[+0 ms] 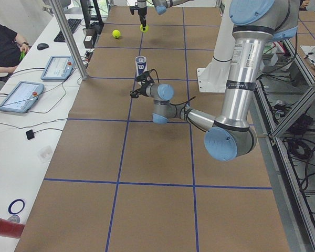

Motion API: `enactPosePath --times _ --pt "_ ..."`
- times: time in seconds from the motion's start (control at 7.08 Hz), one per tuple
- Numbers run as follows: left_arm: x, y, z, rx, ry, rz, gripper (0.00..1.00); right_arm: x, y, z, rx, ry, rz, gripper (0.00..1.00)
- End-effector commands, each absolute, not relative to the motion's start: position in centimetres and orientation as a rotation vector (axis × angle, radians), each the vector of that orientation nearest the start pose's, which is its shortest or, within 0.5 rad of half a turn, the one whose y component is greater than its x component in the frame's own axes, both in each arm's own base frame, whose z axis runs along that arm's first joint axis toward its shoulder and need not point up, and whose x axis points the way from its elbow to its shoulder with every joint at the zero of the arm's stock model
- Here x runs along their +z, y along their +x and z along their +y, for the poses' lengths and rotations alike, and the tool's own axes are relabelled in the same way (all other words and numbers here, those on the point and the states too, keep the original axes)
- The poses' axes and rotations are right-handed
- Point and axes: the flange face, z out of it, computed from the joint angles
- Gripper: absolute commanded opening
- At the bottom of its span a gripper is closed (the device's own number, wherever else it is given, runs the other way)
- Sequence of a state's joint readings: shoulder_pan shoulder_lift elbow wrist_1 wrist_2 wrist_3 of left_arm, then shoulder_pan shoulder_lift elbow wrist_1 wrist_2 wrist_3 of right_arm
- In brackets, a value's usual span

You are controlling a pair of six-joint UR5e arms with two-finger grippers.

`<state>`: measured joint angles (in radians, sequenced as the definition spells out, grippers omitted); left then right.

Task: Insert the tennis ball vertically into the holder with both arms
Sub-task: 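Grasp the nearer yellow ball with the right gripper while the left returns to the can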

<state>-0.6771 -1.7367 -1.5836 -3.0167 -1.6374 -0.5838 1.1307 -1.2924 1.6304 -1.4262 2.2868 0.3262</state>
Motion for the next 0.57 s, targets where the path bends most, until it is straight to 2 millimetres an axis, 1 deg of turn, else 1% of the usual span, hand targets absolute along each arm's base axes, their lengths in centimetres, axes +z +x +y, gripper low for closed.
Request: enactPosePath --times 0.0,0.14,0.28,0.42 --pt "39.6 42.5 -40.3 0.343 1.134 1.197 0.98 38.7 -19.1 -60.5 -0.181 0.170 -0.941 0.00" --pt "37.4 45.7 -38.3 0.293 1.165 1.216 0.98 35.1 -19.3 -60.5 -0.104 0.165 -0.975 0.00" --pt "34.9 47.4 -37.7 0.226 1.201 1.233 0.98 32.4 -19.5 -60.2 -0.050 0.163 -1.002 0.00" --pt "33.4 49.4 -37.2 0.201 1.218 1.238 0.98 30.9 -19.8 -59.5 -0.030 0.152 -1.027 0.00"
